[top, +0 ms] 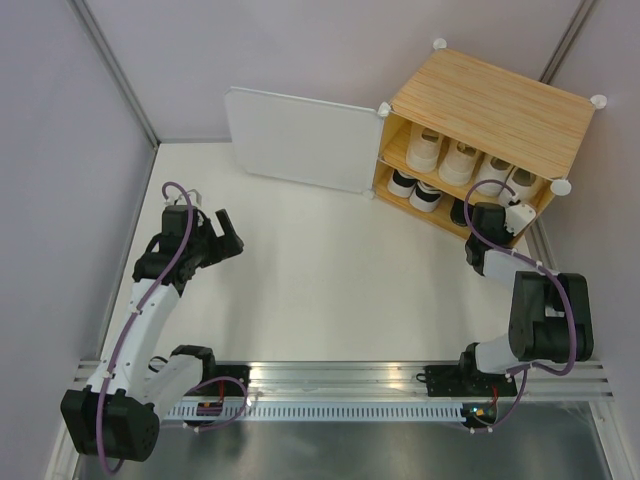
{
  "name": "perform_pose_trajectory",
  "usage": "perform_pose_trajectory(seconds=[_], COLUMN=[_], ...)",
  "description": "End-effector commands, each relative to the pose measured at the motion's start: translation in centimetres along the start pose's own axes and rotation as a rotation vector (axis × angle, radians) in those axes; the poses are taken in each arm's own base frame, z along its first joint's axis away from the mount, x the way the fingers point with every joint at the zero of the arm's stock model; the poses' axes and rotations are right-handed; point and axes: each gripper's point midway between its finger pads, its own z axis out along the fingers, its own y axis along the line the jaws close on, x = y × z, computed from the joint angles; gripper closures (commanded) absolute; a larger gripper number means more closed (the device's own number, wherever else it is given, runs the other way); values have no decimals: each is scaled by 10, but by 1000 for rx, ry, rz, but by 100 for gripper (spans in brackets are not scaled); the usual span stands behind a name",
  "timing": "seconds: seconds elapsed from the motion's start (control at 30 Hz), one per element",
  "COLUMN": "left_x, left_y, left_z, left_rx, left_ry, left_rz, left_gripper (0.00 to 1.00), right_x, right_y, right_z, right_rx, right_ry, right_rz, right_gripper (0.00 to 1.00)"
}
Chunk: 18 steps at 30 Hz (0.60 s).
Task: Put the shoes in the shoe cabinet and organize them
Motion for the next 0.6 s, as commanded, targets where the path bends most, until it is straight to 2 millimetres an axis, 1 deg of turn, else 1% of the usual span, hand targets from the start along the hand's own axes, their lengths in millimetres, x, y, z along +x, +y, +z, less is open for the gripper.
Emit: perform_pose_trajectory(seconds=[0.0,0.13,0.2,0.23,0.27,0.33,0.37,0.4,0.47,0.5,0.57], left_x=[-8,-8,-8,-8,-8,-9,-9,-9,-9,-9,-9], left_y=[1,1,1,1,1,0,1,0,0,0,0], left_z=[0,0,0,0,0,0,0,-1,-1,-1,-1], left_rx=[-1,-1,-2,-3,-1,0,-1,0,1,3,3], left_ry=[-39,-39,-40,-38,-39,-41,-41,-41,-42,-43,-43], left_rz=[39,39,39,39,39,39,37,39,39,40,39], left_gripper=[0,0,0,0,0,0,0,0,0,0,0], right_x=[-26,-18,-18,-16,-23,-28,-37,-40,-45,-53,-61], right_y=[3,8,15,22,28,38,41,43,42,43,37], right_z=[24,32,34,33,29,23,16,13,4,2,-4], right_rx=[23,5,-29,-76,-115,-203,-236,-268,-294,-298,-292], right_ry=[-42,14,23,32,13,-29,-62,-103,-137,-173,-223], right_rz=[85,52,23,12,12,5,13,9,9,21,27], right_gripper=[88,85,85,85,85,85,85,85,85,85,85])
